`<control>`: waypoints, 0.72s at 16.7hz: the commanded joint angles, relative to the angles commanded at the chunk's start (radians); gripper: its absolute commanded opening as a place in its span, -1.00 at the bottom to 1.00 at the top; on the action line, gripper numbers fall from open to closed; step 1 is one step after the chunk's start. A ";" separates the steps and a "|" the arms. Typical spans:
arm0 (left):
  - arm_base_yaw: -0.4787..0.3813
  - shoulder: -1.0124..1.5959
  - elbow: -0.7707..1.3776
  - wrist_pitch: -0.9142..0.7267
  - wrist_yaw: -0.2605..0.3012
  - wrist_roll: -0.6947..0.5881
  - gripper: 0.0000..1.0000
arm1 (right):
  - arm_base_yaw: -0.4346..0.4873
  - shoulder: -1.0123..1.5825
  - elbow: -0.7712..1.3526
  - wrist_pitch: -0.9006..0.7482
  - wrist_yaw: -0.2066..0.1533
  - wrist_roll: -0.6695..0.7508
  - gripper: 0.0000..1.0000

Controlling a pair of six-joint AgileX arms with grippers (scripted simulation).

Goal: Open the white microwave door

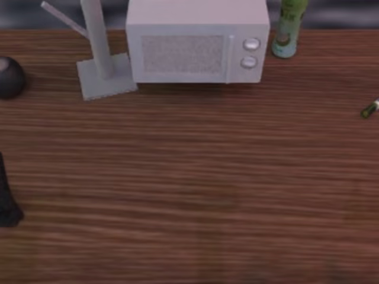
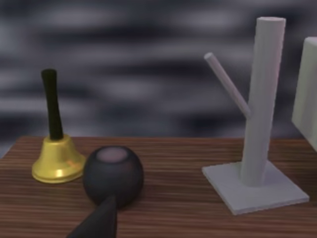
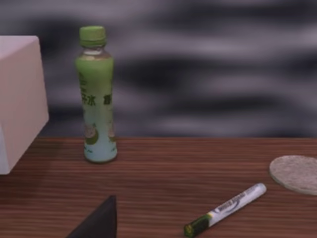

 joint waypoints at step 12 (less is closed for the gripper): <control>-0.259 0.579 0.489 -0.019 -0.230 -0.136 1.00 | 0.000 0.000 0.000 0.000 0.000 0.000 1.00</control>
